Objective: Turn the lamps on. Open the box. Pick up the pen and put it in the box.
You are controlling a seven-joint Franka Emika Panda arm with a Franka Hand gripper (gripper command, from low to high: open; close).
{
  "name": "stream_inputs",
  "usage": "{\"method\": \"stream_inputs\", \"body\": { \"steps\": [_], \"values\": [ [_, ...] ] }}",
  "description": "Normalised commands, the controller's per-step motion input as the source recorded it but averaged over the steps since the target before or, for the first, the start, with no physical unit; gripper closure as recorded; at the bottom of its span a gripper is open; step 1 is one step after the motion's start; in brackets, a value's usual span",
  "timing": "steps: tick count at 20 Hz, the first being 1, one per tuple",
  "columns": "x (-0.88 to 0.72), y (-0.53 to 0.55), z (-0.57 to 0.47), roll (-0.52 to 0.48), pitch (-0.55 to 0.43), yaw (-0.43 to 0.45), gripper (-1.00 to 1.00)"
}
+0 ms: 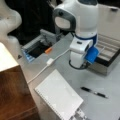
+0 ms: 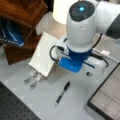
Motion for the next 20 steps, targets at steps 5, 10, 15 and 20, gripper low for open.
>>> {"method": "stream_inputs", "body": {
  "steps": [5,10,15,20],
  "values": [
    [0.06,-0.05,-0.12,-0.141,-0.058,0.3,-1.0],
    [0.1,-0.04,-0.1,-0.122,-0.046,0.421,-1.0],
    [0.13,-0.01,-0.06,-0.068,-0.002,0.373,-1.0],
    [0.23,-0.01,-0.04,-0.048,0.066,0.334,-1.0]
  ]
}}
